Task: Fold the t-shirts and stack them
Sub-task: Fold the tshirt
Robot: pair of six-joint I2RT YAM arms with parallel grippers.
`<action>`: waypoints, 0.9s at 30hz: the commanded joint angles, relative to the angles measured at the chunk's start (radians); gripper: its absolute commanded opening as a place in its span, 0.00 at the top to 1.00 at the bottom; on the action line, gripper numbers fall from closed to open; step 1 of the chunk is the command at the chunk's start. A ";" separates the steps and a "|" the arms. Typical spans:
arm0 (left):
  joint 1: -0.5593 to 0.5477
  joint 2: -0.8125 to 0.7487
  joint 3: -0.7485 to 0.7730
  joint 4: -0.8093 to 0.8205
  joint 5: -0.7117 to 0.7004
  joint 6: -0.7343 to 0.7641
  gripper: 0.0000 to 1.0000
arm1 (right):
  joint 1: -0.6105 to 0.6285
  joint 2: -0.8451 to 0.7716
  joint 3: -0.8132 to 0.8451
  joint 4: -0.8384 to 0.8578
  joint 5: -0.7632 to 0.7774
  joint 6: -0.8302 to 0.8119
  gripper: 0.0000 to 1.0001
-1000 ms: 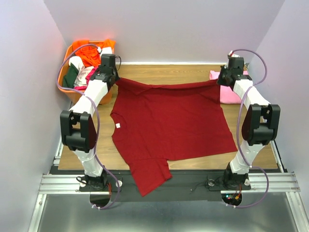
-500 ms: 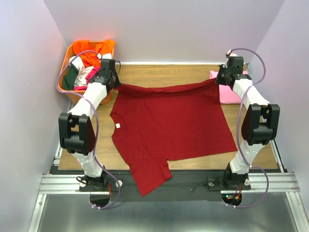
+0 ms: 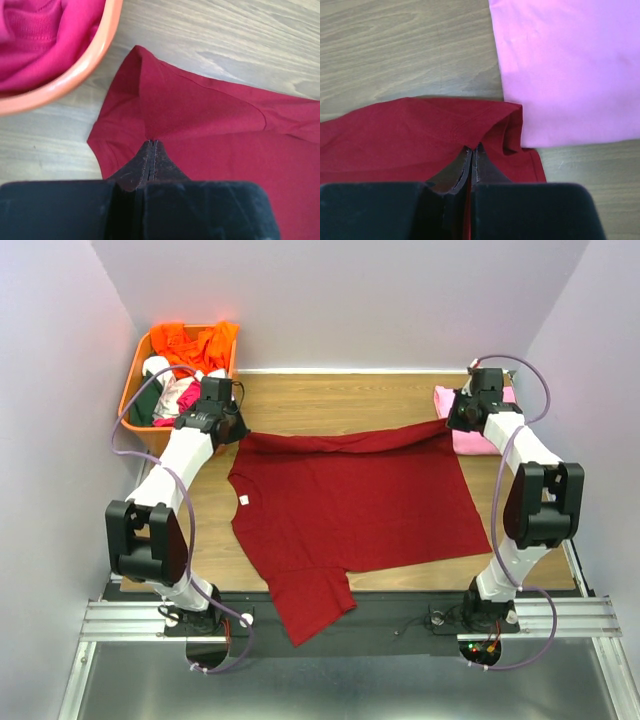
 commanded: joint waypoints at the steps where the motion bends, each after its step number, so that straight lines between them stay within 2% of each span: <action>1: 0.001 -0.088 0.009 -0.057 0.017 -0.027 1.00 | -0.008 -0.075 0.005 -0.031 -0.006 0.030 0.99; 8: 0.001 -0.141 -0.114 -0.037 0.112 -0.061 1.00 | -0.010 -0.116 -0.057 -0.067 0.011 0.053 0.99; 18: 0.002 -0.189 -0.298 -0.007 0.158 -0.079 1.00 | -0.013 -0.138 -0.209 -0.079 0.005 0.093 0.99; 27: 0.001 -0.189 -0.375 0.018 0.187 -0.087 1.00 | -0.017 -0.120 -0.193 -0.085 0.006 0.091 0.99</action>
